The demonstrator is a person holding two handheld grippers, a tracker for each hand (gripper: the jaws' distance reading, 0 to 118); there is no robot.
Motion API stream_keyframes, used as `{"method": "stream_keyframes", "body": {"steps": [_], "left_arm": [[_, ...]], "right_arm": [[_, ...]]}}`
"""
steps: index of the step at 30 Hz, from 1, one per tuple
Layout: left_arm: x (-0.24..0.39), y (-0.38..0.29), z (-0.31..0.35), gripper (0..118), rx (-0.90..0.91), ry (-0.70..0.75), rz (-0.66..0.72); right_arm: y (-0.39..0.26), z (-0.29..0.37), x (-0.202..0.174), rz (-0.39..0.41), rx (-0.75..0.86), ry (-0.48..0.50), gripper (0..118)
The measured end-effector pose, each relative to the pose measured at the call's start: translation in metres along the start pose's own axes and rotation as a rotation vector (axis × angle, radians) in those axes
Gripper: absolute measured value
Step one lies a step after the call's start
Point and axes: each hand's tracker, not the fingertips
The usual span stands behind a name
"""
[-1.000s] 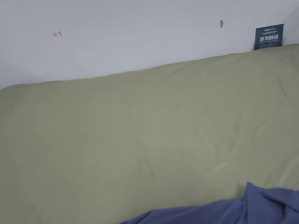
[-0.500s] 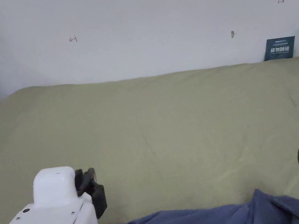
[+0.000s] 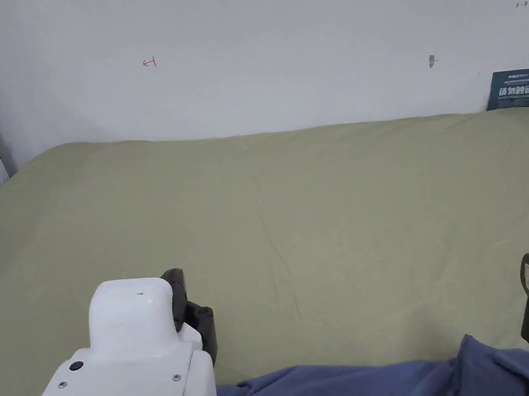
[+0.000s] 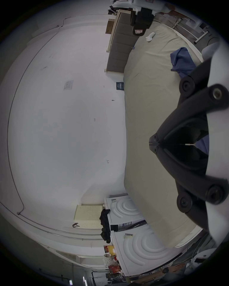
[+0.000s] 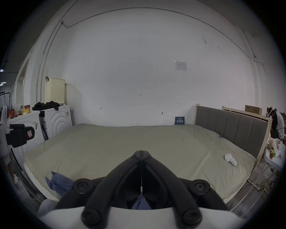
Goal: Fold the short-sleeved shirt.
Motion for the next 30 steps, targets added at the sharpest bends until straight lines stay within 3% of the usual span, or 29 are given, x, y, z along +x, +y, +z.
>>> {"method": "stream_keyframes", "body": {"steps": [8, 14, 20, 21, 22, 23, 24, 30], "left_arm": [[-0.049, -0.011, -0.021, 0, -0.142, 0.031, -0.017], [-0.13, -0.052, -0.09, 0, -0.54, -0.102, 0.253], [-0.174, -0.091, -0.139, 0, -0.758, -0.127, 0.335], [-0.178, -0.095, -0.143, 7, -0.772, -0.165, 0.368], [-0.184, -0.099, -0.148, 29, -0.797, -0.227, 0.401], [-0.188, -0.104, -0.153, 69, -0.825, -0.258, 0.446], [-0.196, -0.115, -0.161, 117, -0.865, -0.291, 0.482], [-0.205, -0.14, -0.187, 116, -0.958, -0.453, 0.678]], "right_arm": [[-0.008, -0.004, 0.006, 0.01, -0.027, -0.036, 3], [-0.023, -0.017, 0.006, 0.016, -0.106, -0.033, 3], [-0.034, -0.028, 0.002, 0.058, -0.17, -0.061, 3], [-0.035, -0.03, 0.002, 0.061, -0.18, -0.063, 3], [-0.037, -0.032, 0.002, 0.063, -0.189, -0.068, 3], [-0.039, -0.033, 0.001, 0.066, -0.198, -0.07, 3], [-0.041, -0.035, 0.001, 0.069, -0.213, -0.07, 3], [-0.049, -0.04, -0.003, 0.067, -0.262, -0.069, 3]]}}
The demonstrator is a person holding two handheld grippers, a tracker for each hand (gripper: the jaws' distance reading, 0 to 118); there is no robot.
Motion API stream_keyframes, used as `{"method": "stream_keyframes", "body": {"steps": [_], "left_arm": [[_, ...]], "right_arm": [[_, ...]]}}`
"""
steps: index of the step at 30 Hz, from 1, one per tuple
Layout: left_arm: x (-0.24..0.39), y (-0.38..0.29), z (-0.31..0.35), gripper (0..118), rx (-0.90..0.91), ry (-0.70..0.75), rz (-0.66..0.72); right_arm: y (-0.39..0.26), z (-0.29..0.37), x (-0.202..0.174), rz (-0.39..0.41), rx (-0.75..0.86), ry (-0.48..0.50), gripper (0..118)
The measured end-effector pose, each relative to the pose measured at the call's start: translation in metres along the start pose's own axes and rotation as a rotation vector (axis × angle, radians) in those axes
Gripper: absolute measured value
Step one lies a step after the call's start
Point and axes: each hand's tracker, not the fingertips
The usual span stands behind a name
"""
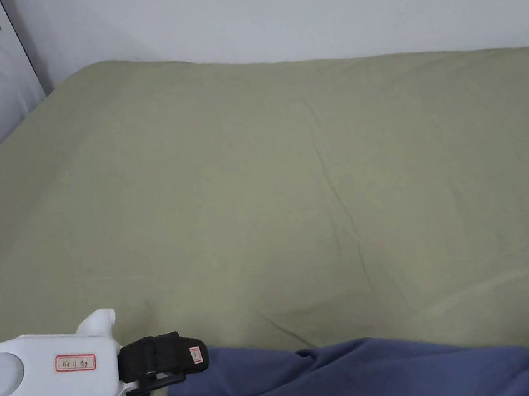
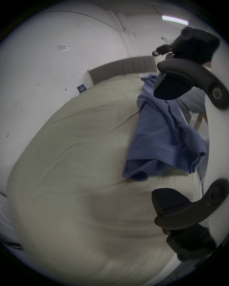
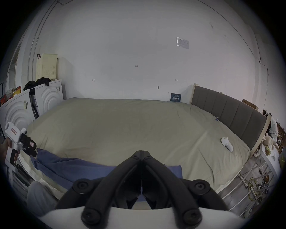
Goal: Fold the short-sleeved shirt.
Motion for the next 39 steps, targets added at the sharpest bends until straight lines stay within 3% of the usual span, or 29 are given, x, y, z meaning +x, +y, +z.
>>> {"method": "stream_keyframes", "body": {"steps": [7, 8, 9, 11, 12, 13, 14, 16, 21, 22, 24, 29, 33, 39], "left_arm": [[0.001, 0.004, -0.026, 111, -0.123, -0.16, 0.062], [0.004, 0.004, -0.027, 104, -0.13, -0.18, 0.065], [0.007, 0.004, -0.029, 80, -0.129, -0.186, 0.055], [-0.039, 0.03, -0.036, 16, -0.15, -0.164, 0.061], [-0.044, 0.034, -0.04, 10, -0.152, -0.062, 0.049], [-0.049, 0.037, -0.043, 10, -0.164, -0.004, 0.032], [-0.019, 0.008, -0.047, 10, -0.162, -0.088, 0.054], [-0.011, 0.001, -0.039, 9, -0.129, -0.117, 0.083], [-0.037, 0.024, -0.015, 8, -0.065, -0.055, 0.058], [0.009, -0.002, -0.005, 8, -0.058, -0.056, 0.057], [0.021, -0.005, 0.009, 8, -0.035, -0.025, 0.033], [0.002, 0.032, 0.047, 8, 0.083, 0.088, 0.033], [0.057, 0.013, 0.064, 8, 0.098, 0.141, -0.023], [0.143, -0.006, 0.052, 8, 0.071, 0.241, -0.214]], "right_arm": [[0.0, 0.003, 0.0, 0.016, -0.019, -0.007, 3], [0.0, 0.003, 0.0, 0.014, -0.023, -0.007, 3], [0.0, 0.003, 0.0, 0.009, -0.025, -0.004, 3], [0.0, 0.003, 0.001, -0.005, -0.031, -0.002, 3], [0.0, 0.004, 0.001, -0.015, -0.032, 0.003, 3], [0.0, 0.006, 0.001, -0.022, -0.032, 0.004, 3], [0.001, 0.008, 0.0, -0.025, -0.032, 0.007, 3], [0.002, 0.013, 0.0, -0.016, -0.025, 0.011, 3], [0.005, 0.02, 0.006, -0.009, -0.008, 0.019, 3], [0.005, 0.021, 0.007, -0.012, -0.004, 0.019, 3], [0.007, 0.024, 0.009, -0.016, 0.005, 0.029, 3], [0.004, 0.029, 0.015, -0.029, 0.025, 0.05, 3], [-0.001, 0.033, 0.021, -0.055, 0.028, 0.066, 3], [-0.01, 0.038, 0.034, -0.084, 0.022, 0.072, 3]]}}
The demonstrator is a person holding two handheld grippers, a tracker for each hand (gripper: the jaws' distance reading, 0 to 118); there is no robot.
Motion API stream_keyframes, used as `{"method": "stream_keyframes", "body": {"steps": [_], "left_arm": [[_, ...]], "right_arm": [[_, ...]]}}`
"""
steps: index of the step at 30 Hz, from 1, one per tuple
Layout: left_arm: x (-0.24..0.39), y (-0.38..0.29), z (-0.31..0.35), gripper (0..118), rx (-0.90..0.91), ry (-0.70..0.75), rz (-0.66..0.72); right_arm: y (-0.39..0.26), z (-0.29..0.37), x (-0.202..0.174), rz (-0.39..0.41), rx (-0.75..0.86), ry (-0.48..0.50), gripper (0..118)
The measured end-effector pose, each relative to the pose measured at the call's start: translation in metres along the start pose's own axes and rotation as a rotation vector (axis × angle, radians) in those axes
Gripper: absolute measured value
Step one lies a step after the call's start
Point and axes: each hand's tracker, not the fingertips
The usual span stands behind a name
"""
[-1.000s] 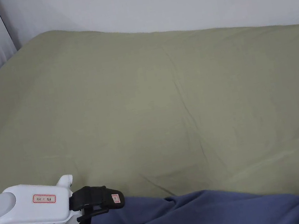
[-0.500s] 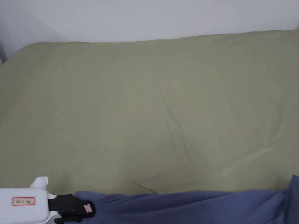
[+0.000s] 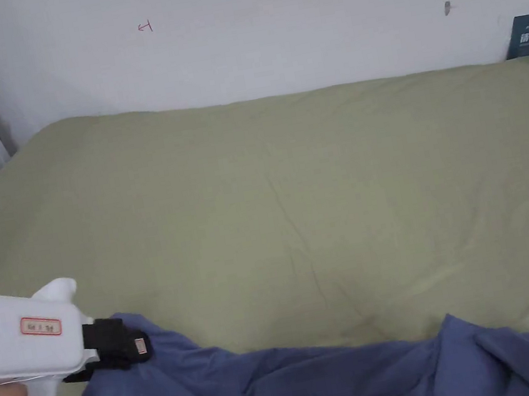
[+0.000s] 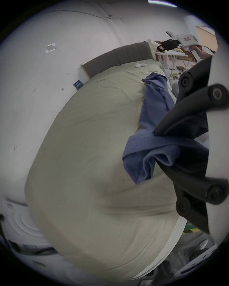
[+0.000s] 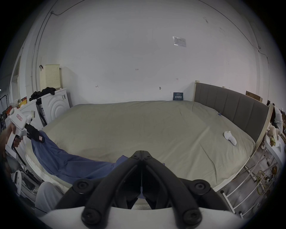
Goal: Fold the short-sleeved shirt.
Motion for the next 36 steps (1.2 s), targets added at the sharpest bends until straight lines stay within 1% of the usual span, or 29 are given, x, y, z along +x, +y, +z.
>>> {"method": "stream_keyframes", "body": {"steps": [4, 6, 7, 10, 11, 14, 15, 16, 17, 18, 19, 20, 22, 23, 24, 25, 26, 27, 28, 29, 31, 32, 33, 36], "left_arm": [[0.068, -0.004, -0.01, 8, -0.03, -0.008, -0.097], [0.099, -0.007, -0.024, 8, -0.064, -0.014, -0.104], [0.105, -0.007, -0.039, 8, -0.075, -0.03, -0.127], [0.146, -0.014, -0.08, 8, -0.121, 0.007, -0.217], [0.155, -0.016, -0.095, 8, -0.131, 0.005, -0.209], [0.182, -0.027, -0.144, 10, -0.181, -0.014, -0.251], [0.196, -0.037, -0.16, 23, -0.185, -0.012, -0.27], [0.202, -0.041, -0.176, 60, -0.198, -0.014, -0.323], [0.205, -0.042, -0.191, 111, -0.227, -0.032, -0.342], [0.208, -0.045, -0.201, 118, -0.236, -0.028, -0.335], [0.215, -0.05, -0.203, 111, -0.213, -0.018, -0.324], [0.215, -0.05, -0.203, 110, -0.217, -0.011, -0.321], [0.203, -0.047, -0.192, 110, -0.215, -0.046, -0.295], [0.203, -0.041, -0.174, 107, -0.195, -0.073, -0.273], [0.194, -0.039, -0.161, 99, -0.17, -0.091, -0.27], [0.184, -0.038, -0.147, 82, -0.132, -0.103, -0.265], [0.172, -0.04, -0.136, 42, -0.089, -0.114, -0.265], [0.155, -0.034, -0.132, 7, -0.079, -0.102, -0.259], [0.143, -0.035, -0.129, 0, -0.085, -0.063, -0.233], [0.132, -0.038, -0.129, 0, -0.08, -0.043, -0.205], [0.114, -0.043, -0.142, 0, -0.108, -0.057, -0.202], [0.111, -0.046, -0.148, 0, -0.138, -0.08, -0.175], [0.112, -0.049, -0.158, 0, -0.13, -0.109, -0.167], [0.136, -0.06, -0.191, 0, -0.18, -0.239, -0.137]], "right_arm": [[-0.005, 0.004, 0.01, -0.023, -0.004, -0.007, 3], [-0.008, 0.006, 0.015, -0.041, -0.007, -0.014, 3], [-0.01, 0.007, 0.018, -0.05, -0.01, -0.014, 3], [-0.014, 0.009, 0.027, -0.081, -0.019, -0.016, 3], [-0.015, 0.01, 0.029, -0.091, -0.02, -0.02, 3], [-0.019, 0.011, 0.036, -0.104, -0.028, -0.029, 3], [-0.02, 0.012, 0.037, -0.106, -0.031, -0.035, 3], [-0.021, 0.011, 0.039, -0.111, -0.037, -0.039, 3], [-0.021, 0.012, 0.041, -0.115, -0.042, -0.04, 3], [-0.022, 0.012, 0.042, -0.117, -0.046, -0.043, 3], [-0.022, 0.013, 0.044, -0.117, -0.049, -0.045, 3], [-0.022, 0.013, 0.044, -0.114, -0.053, -0.048, 3], [-0.023, 0.014, 0.045, -0.11, -0.054, -0.051, 3], [-0.024, 0.012, 0.046, -0.11, -0.06, -0.05, 3], [-0.025, 0.01, 0.046, -0.11, -0.069, -0.047, 3], [-0.026, 0.008, 0.045, -0.111, -0.077, -0.042, 3], [-0.027, 0.005, 0.044, -0.113, -0.084, -0.034, 3], [-0.029, 0.003, 0.042, -0.115, -0.091, -0.025, 3], [-0.031, 0.0, 0.04, -0.117, -0.099, -0.014, 3], [-0.033, -0.002, 0.038, -0.118, -0.11, -0.005, 3], [-0.037, -0.005, 0.034, -0.118, -0.131, 0.011, 3], [-0.038, -0.006, 0.032, -0.115, -0.138, 0.015, 3], [-0.039, -0.007, 0.03, -0.109, -0.144, 0.018, 3], [-0.038, -0.007, 0.028, -0.096, -0.158, 0.019, 3]]}}
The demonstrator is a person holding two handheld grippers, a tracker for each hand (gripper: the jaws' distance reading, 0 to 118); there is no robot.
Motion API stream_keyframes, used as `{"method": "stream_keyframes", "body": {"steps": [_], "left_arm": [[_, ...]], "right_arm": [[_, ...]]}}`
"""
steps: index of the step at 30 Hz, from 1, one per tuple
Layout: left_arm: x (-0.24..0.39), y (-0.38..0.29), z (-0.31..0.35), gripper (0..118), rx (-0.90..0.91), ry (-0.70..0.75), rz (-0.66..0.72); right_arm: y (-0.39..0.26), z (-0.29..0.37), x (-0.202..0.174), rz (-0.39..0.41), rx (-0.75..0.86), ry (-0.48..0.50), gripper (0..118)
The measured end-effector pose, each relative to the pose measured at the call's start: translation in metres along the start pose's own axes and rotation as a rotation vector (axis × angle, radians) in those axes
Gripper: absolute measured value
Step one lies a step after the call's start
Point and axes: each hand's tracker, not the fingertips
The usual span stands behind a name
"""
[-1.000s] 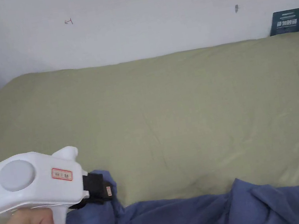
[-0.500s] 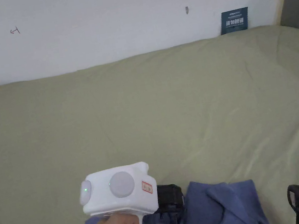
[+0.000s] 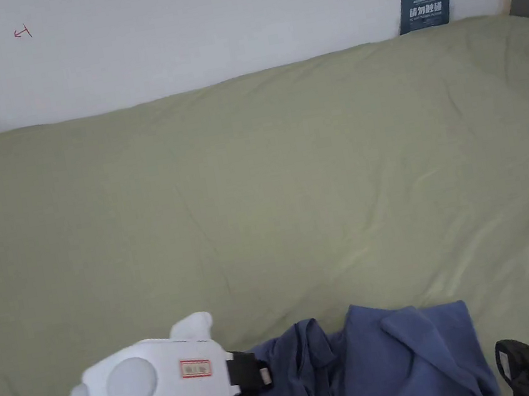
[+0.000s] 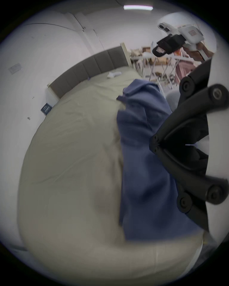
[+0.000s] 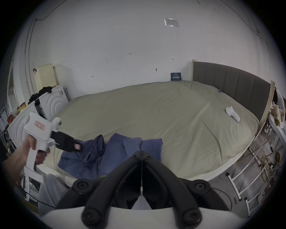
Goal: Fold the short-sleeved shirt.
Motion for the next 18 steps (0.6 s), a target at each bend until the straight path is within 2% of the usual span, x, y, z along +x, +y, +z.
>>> {"method": "stream_keyframes", "body": {"steps": [3, 7, 10, 12, 15, 18], "left_arm": [[0.022, -0.006, -0.055, 0, -0.074, -0.093, 0.002], [0.034, -0.018, -0.082, 0, -0.086, 0.008, -0.066], [0.029, -0.014, -0.042, 0, -0.063, -0.046, -0.057], [0.023, -0.011, 0.0, 0, 0.017, -0.041, -0.097], [0.0, -0.011, 0.064, 0, 0.073, 0.015, -0.121], [-0.039, -0.016, 0.107, 0, 0.106, 0.102, -0.07]], "right_arm": [[0.004, 0.005, 0.001, 0.007, -0.001, -0.011, 3], [0.009, 0.011, 0.003, 0.017, -0.001, -0.029, 3], [0.013, 0.01, 0.002, 0.029, 0.007, -0.032, 3], [0.016, 0.005, -0.001, 0.031, 0.007, -0.02, 3], [0.016, -0.002, -0.013, 0.043, 0.009, 0.004, 3], [0.014, -0.008, -0.026, 0.04, 0.002, 0.045, 3]]}}
